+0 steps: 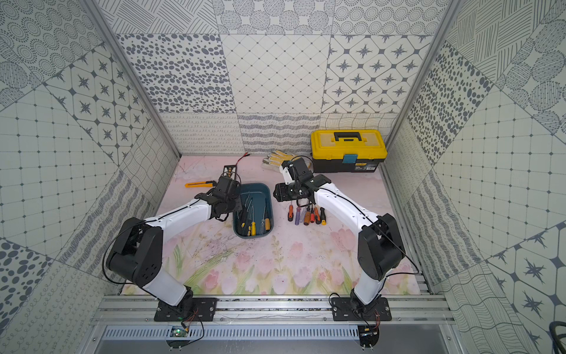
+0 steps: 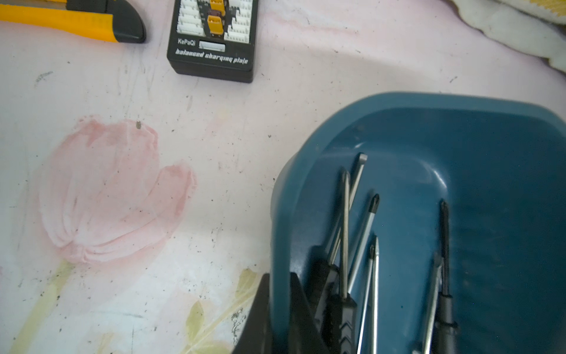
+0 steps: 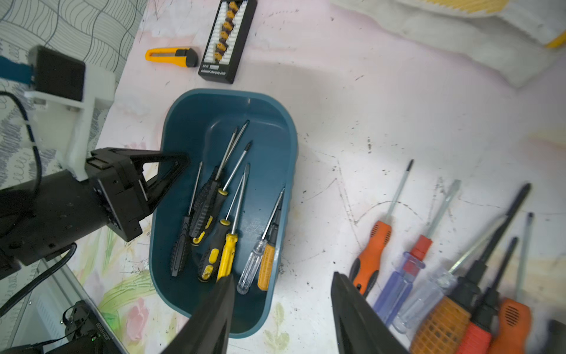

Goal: Take out the screwdriver from the storage box
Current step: Pick up the screwdriver from the storage box.

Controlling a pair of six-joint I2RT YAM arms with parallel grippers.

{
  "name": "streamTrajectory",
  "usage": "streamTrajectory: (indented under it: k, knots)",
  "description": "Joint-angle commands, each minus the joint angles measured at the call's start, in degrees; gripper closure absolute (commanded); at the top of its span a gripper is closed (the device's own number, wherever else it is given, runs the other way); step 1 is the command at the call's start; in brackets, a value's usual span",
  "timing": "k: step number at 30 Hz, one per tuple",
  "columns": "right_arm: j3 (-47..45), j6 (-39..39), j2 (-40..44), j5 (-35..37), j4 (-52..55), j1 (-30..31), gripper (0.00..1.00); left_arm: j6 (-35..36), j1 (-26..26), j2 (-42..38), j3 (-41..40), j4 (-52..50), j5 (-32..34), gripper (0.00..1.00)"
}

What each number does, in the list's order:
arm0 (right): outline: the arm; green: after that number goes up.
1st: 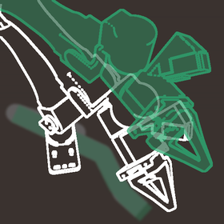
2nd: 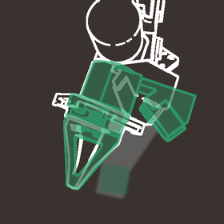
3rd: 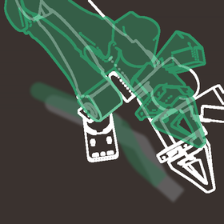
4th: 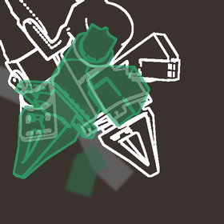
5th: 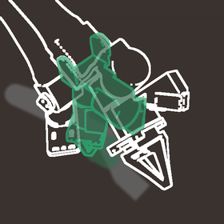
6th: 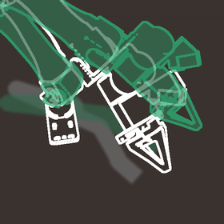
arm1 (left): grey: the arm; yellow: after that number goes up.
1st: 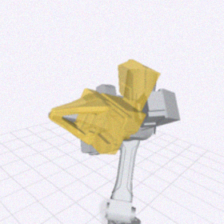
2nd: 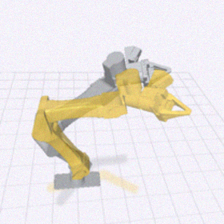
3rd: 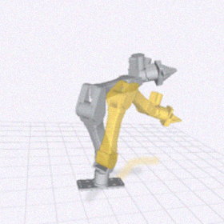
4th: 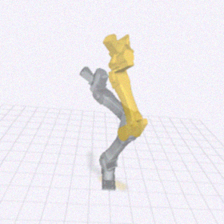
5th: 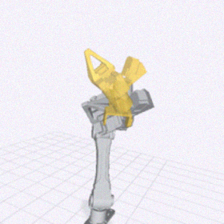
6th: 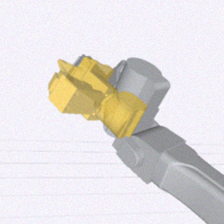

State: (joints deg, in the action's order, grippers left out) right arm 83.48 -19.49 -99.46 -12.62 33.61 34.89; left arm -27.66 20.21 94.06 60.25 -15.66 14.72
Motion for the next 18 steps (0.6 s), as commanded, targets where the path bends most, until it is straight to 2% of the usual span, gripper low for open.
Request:
streamTrajectory:
  k: [1, 8, 18]
  knots:
    - [2.06, 0.42, -2.67, -3.05, -1.61, 2.19, 0.46, -0.3, -0.17, -1.24, 0.19, 4.1, -0.66, 1.0]
    - [5.06, -1.19, -8.15, -5.26, -1.62, 6.55, 0.5, -0.59, -0.18, -1.3, 0.22, 4.25, -0.74, 1.0]
    - [8.76, -6.12, -16.58, -2.6, 0.71, 10.31, 0.59, -0.64, -0.17, -1.63, 0.11, 4.32, -0.8, 1.0]
